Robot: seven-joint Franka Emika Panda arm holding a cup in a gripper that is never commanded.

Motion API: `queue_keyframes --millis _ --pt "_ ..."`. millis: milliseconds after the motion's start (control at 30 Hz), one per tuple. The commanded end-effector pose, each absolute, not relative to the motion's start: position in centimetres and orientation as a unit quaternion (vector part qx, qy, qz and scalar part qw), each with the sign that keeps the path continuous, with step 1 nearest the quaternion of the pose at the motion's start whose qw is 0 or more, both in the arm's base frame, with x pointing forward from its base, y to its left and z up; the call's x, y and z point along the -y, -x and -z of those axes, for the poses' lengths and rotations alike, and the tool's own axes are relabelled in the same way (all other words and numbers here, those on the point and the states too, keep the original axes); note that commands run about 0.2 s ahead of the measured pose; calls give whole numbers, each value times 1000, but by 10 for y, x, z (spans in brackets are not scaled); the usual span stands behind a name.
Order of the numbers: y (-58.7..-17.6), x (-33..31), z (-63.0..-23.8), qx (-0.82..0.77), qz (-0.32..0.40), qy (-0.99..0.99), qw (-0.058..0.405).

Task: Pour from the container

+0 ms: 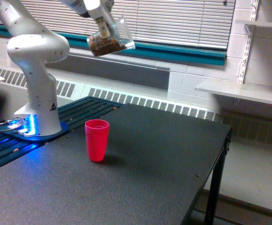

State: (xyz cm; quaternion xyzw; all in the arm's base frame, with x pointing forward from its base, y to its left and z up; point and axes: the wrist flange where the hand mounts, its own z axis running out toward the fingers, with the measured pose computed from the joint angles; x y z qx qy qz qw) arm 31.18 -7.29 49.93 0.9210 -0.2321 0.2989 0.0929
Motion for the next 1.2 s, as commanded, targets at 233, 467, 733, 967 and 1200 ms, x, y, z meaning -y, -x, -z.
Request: queue_keyframes --millis 233,467,733,967,1200 --pt "-286 76 -483 253 -282 -918 113" --pt "-275 73 -472 252 -269 -922 117" --pt "-265 68 -459 247 -252 -928 122" --pt "-259 67 -450 244 -239 -931 129" --pt "-255 67 -447 242 -230 -932 137"
